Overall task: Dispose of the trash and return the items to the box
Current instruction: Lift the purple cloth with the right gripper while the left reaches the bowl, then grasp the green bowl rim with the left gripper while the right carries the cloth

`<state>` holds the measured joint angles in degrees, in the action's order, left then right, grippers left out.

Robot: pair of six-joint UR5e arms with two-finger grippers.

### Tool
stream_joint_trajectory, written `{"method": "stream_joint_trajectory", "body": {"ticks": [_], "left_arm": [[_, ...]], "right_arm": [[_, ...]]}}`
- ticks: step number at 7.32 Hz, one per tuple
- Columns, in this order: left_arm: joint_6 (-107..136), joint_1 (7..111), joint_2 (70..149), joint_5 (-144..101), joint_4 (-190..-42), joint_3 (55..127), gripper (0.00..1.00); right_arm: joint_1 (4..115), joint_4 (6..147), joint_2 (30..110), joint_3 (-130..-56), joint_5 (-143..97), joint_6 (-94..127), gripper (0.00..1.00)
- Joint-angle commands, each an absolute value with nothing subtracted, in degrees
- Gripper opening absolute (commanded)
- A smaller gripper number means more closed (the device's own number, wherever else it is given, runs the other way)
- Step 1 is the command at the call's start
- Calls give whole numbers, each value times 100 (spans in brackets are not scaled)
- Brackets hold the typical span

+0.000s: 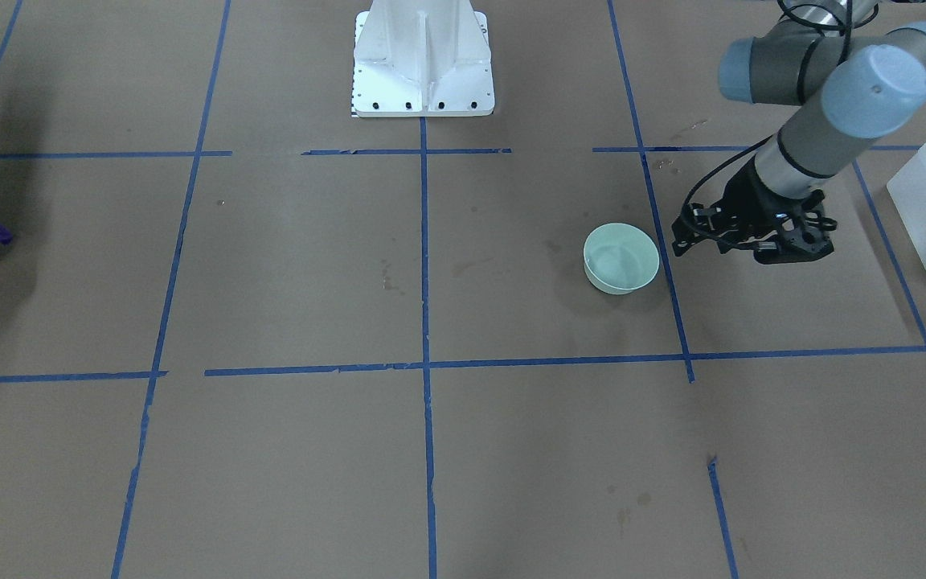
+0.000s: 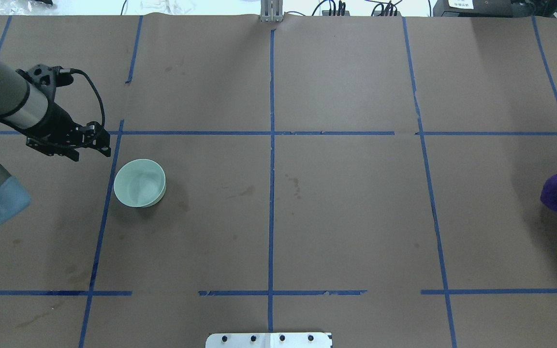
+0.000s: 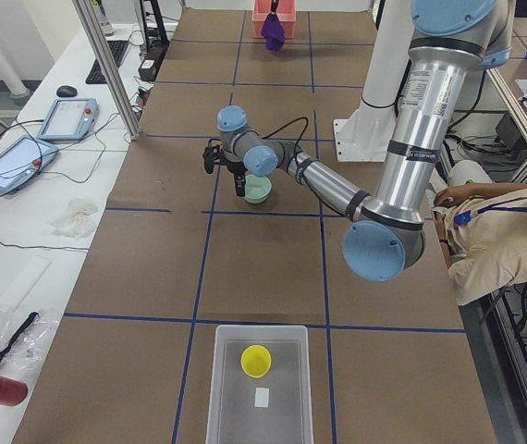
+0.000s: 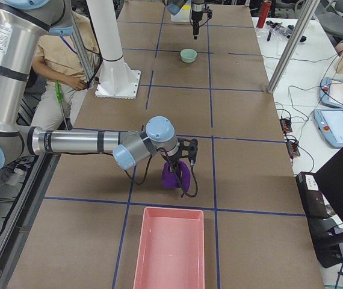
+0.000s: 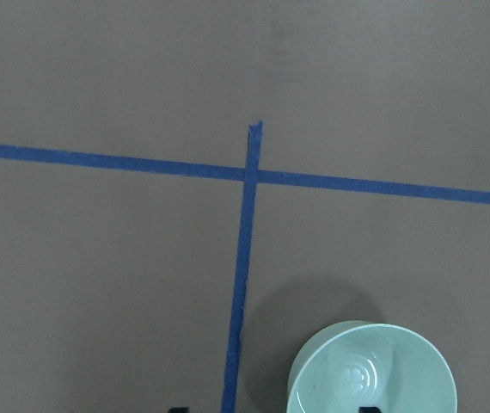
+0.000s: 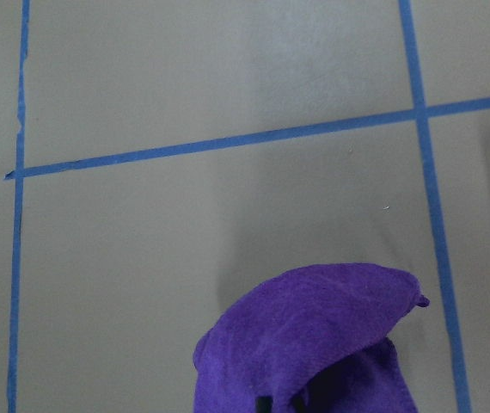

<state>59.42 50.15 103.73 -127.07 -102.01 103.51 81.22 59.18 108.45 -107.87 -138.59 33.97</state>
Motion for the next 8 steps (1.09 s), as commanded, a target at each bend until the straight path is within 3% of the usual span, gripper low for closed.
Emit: {"method": "stream_joint_trajectory", "body": {"ticks": [1, 3, 7, 8], "left_arm": [[6161, 4589, 10380, -12516, -10336, 10073, 80], [6161, 4422, 10432, -12516, -10336, 9976, 80], [6152, 4237, 10485, -12507, -10336, 9782, 66], [6161, 4219, 10494, -12402, -10336, 9800, 38]], "right_arm": [[9223, 7347, 10558, -10793, -13896, 1479, 0], [10182, 9221, 9986, -10767, -13817, -483, 0], [10397, 9466, 9826, -10162, -13334, -1651, 0], [10406, 9466, 9817, -10143, -13255, -1661, 0]]}}
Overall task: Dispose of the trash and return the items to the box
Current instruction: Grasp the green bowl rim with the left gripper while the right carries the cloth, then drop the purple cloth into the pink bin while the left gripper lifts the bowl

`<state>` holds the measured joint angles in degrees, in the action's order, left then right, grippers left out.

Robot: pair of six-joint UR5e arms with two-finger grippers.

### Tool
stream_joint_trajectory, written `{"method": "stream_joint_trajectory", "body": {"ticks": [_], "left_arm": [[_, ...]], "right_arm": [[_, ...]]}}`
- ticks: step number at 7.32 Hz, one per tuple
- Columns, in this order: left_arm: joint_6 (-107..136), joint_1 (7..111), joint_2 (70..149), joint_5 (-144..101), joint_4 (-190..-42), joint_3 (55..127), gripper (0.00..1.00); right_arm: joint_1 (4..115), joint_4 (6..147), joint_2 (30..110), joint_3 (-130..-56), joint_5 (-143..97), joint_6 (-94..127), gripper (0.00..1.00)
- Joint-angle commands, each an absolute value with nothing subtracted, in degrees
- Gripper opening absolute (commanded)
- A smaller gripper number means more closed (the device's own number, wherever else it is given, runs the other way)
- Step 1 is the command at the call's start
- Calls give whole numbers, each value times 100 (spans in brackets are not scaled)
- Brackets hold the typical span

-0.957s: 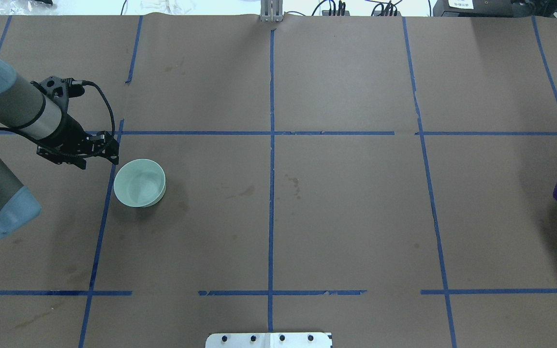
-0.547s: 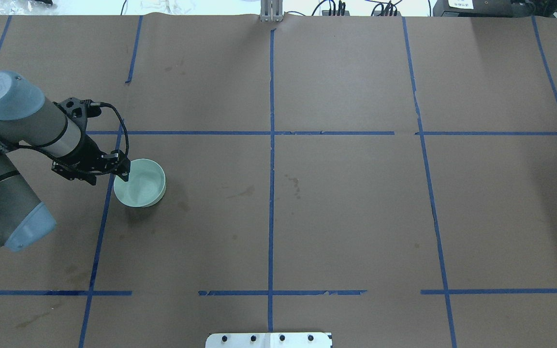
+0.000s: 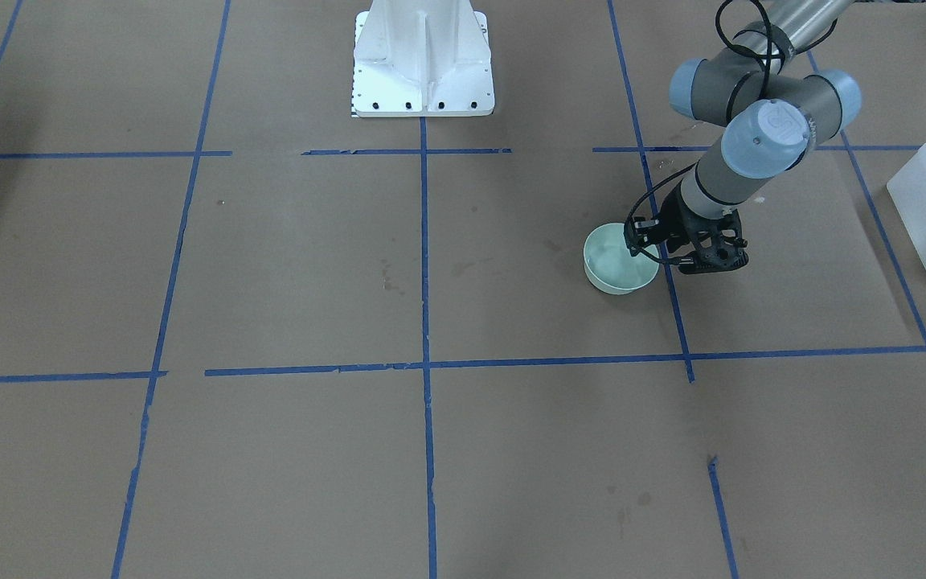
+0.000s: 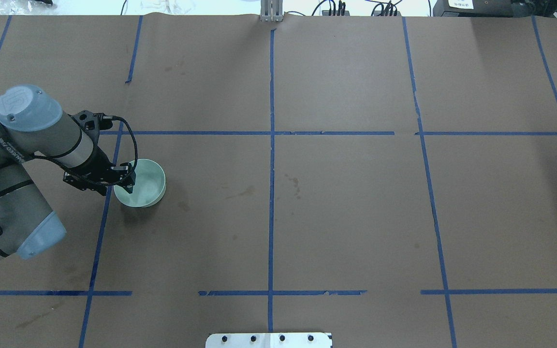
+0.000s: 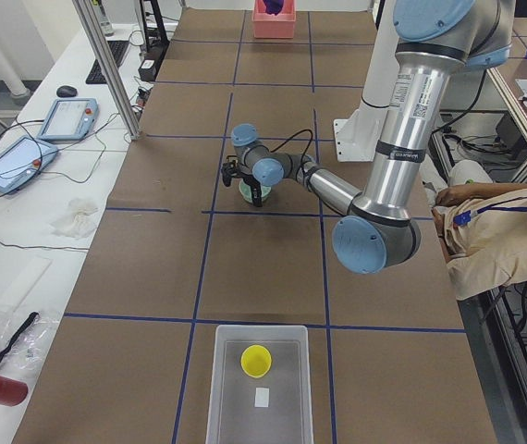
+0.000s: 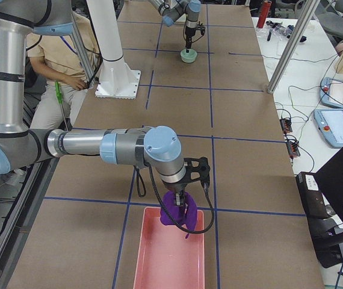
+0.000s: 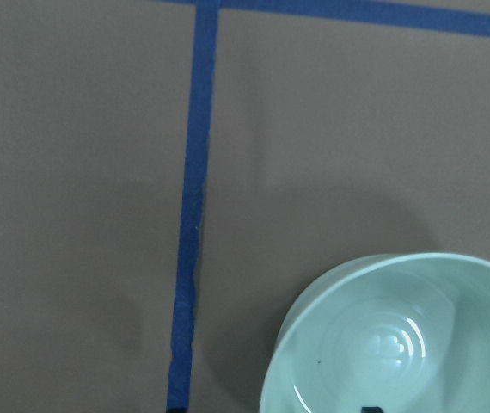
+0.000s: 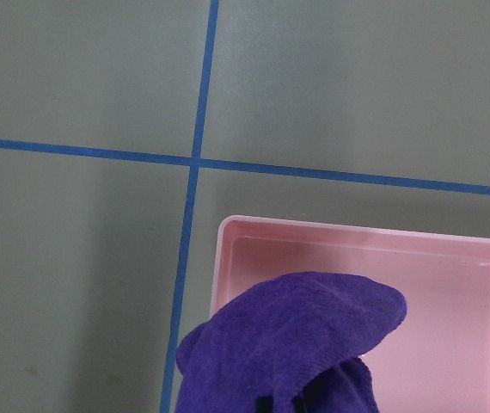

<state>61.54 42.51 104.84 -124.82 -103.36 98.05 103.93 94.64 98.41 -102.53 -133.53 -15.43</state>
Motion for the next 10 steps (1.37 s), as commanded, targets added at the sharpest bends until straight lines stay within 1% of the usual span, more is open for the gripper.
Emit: {"method": "stream_joint_trajectory", "body": {"ticks": [1, 4, 5, 6, 7, 8, 9, 10], "left_arm": [[6152, 4201, 10503, -12401, -10336, 9800, 0], [6161, 4271, 10599, -12393, -10336, 10010, 0], [6118, 4541, 10617, -12384, -10336, 10124, 0], [6100, 4788, 10600, -12384, -10301, 10482, 0], [6082, 5086, 10565, -12384, -10275, 10703, 0], [5943, 5498, 10556, -12384, -10266, 10818, 0], [5271, 6007, 10399, -12436, -10205, 11019, 0], [4673, 6499, 10041, -12471, -10117, 11300, 0]], "right_arm": [[10406, 9457, 9817, -10038, -13219, -1670, 0], [10389, 9422, 9809, -9722, -12859, -1951, 0], [10371, 9413, 9809, -9608, -12858, -1951, 0], [10371, 9404, 9835, -9459, -12858, -1942, 0], [10345, 9091, 9826, -9153, -12841, -1925, 7], [10327, 8435, 9852, -8697, -12841, -1855, 99], [10292, 7785, 9844, -8301, -12841, -1846, 100], [10101, 7535, 9818, -8149, -12850, -1828, 100]]}}
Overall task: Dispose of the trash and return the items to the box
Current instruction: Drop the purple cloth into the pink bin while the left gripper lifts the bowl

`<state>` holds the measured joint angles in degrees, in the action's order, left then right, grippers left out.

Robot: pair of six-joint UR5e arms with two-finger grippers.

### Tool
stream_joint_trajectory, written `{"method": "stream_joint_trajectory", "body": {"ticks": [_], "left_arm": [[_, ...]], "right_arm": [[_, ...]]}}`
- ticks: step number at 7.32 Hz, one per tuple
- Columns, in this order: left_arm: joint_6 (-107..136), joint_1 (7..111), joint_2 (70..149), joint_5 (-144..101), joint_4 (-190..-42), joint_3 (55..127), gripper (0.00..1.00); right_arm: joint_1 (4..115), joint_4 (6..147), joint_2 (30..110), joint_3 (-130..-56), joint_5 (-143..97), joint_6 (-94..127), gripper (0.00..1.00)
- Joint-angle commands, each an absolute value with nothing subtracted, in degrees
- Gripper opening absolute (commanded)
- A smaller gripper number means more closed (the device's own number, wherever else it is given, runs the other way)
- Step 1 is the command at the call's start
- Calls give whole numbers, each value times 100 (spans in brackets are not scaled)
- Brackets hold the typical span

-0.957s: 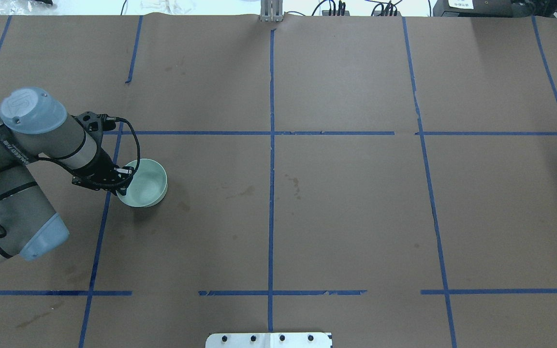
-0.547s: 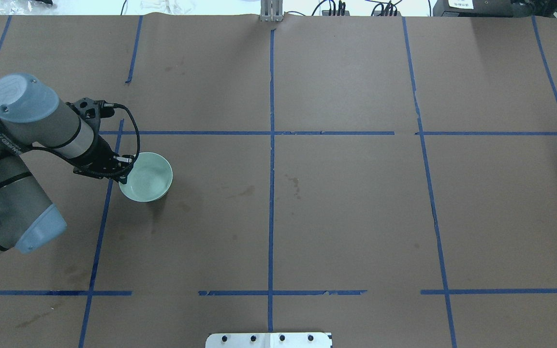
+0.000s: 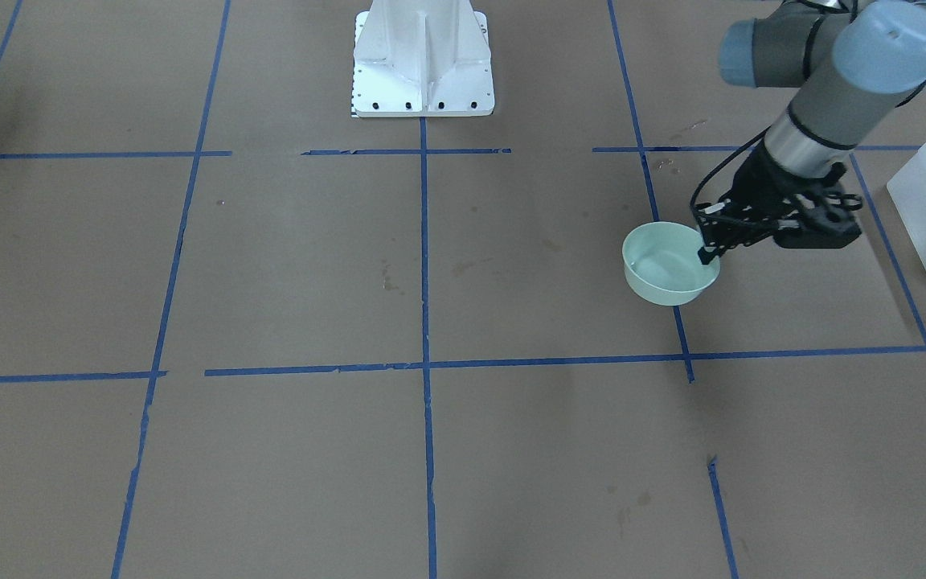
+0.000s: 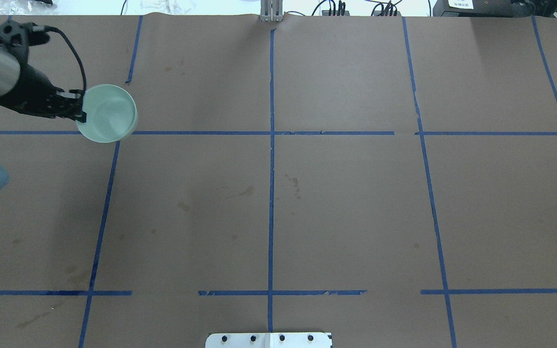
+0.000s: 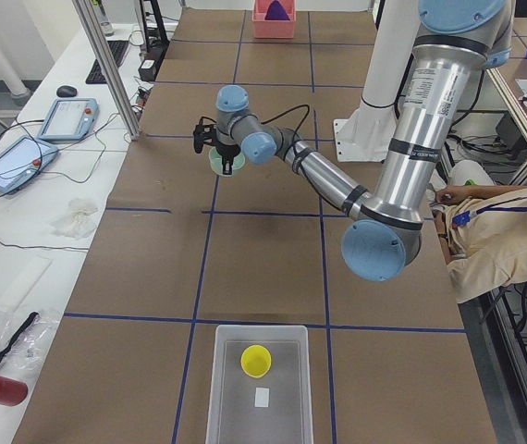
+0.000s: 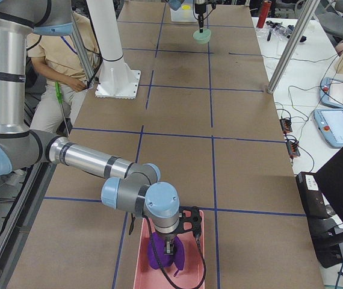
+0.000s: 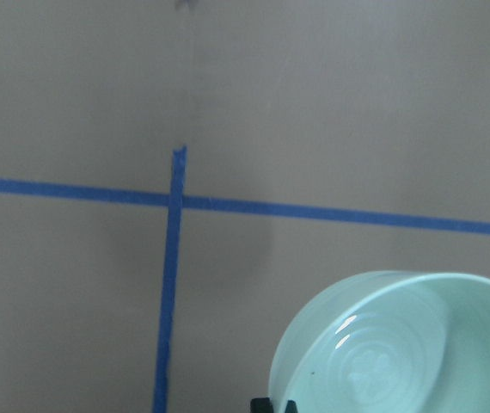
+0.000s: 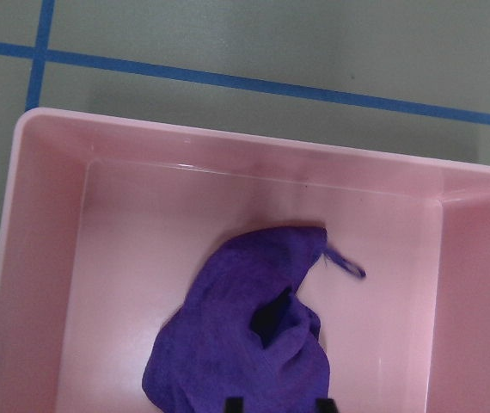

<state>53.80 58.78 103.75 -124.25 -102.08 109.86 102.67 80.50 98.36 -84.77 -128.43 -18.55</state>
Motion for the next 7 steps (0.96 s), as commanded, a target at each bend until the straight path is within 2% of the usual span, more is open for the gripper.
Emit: {"method": "stream_joint_trajectory", "body": {"ticks": [1, 3, 7], "left_arm": [[3632, 7017, 9619, -12472, -9968, 11416, 0], [901, 8081, 8792, -12480, -9932, 11068, 0], [-2349, 9876, 8684, -12463, -10010, 8900, 0]], "right_arm": [[10038, 7515, 9800, -8191, -12902, -1802, 100], [10002, 7497, 9756, -8331, -13401, -1541, 100], [9618, 7515, 9765, -9533, -13587, -446, 100]]}}
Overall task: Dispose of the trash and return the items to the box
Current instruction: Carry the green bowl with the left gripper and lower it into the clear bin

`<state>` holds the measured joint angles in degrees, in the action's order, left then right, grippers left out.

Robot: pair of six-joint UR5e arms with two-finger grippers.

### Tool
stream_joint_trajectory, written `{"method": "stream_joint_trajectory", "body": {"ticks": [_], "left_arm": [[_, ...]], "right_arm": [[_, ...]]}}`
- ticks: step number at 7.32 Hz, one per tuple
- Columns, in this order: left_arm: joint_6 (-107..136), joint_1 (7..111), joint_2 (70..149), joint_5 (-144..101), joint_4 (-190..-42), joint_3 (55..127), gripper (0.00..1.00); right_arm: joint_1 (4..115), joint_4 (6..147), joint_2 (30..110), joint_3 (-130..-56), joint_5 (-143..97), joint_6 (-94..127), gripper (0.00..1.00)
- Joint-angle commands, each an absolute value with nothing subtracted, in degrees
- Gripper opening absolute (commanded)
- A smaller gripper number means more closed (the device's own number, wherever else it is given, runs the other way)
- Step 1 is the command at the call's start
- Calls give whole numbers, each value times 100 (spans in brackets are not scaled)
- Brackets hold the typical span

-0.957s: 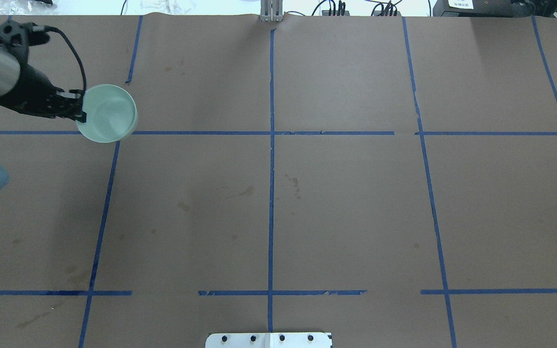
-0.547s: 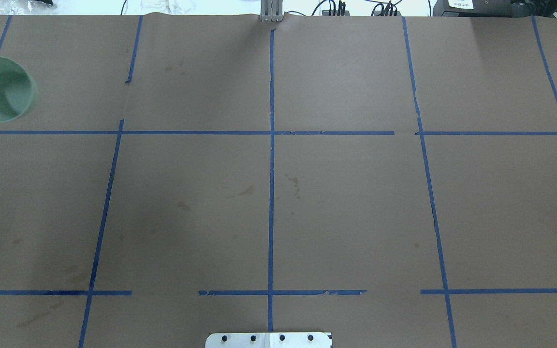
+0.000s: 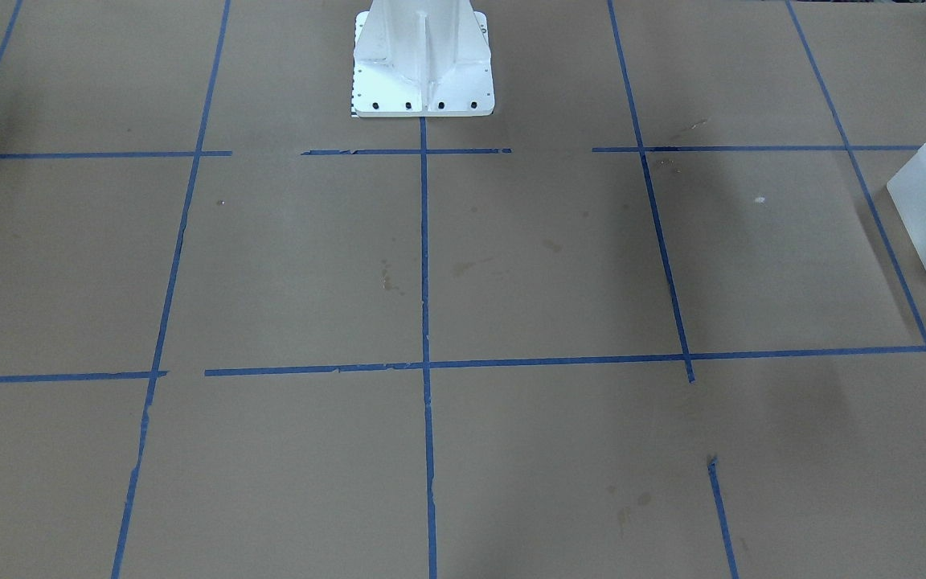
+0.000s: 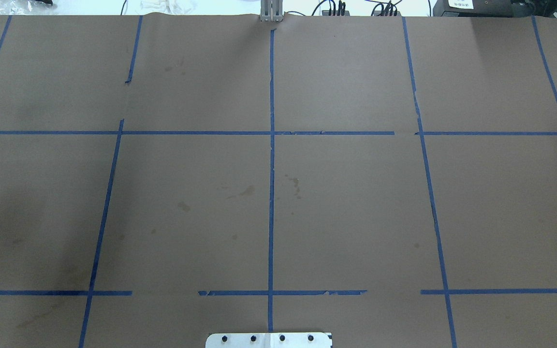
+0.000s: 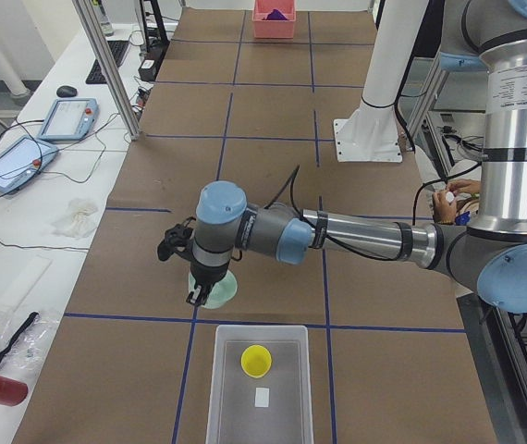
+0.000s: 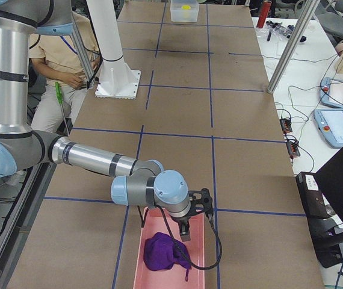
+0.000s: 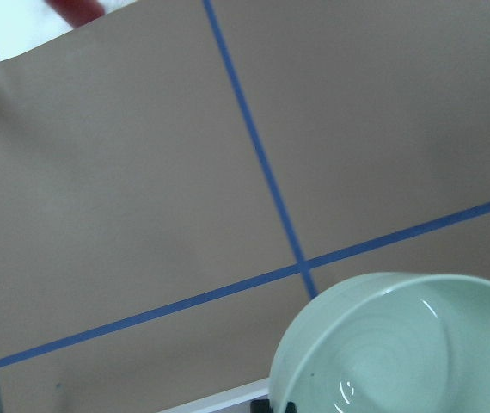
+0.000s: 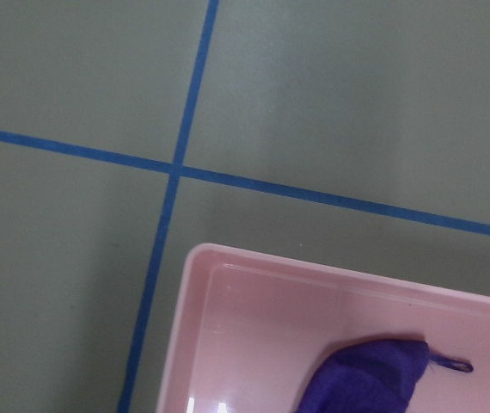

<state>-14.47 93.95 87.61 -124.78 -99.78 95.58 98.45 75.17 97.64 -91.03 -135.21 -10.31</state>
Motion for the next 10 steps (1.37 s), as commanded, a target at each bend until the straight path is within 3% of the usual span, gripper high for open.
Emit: {"method": "stream_joint_trajectory", "body": {"ticks": [1, 3, 10], "left_arm": [[-2895, 10244, 8684, -12445, -10002, 8538, 0], [-3032, 10318, 8631, -12437, -10246, 7608, 0], [-2463, 10301, 8587, -12498, -11706, 6074, 0]], "right_arm": [[9285, 7515, 9765, -9936, -13588, 187, 100], [8870, 7523, 9765, -10562, -13588, 1148, 100], [8701, 7532, 9765, -10600, -13544, 1310, 100]]}}
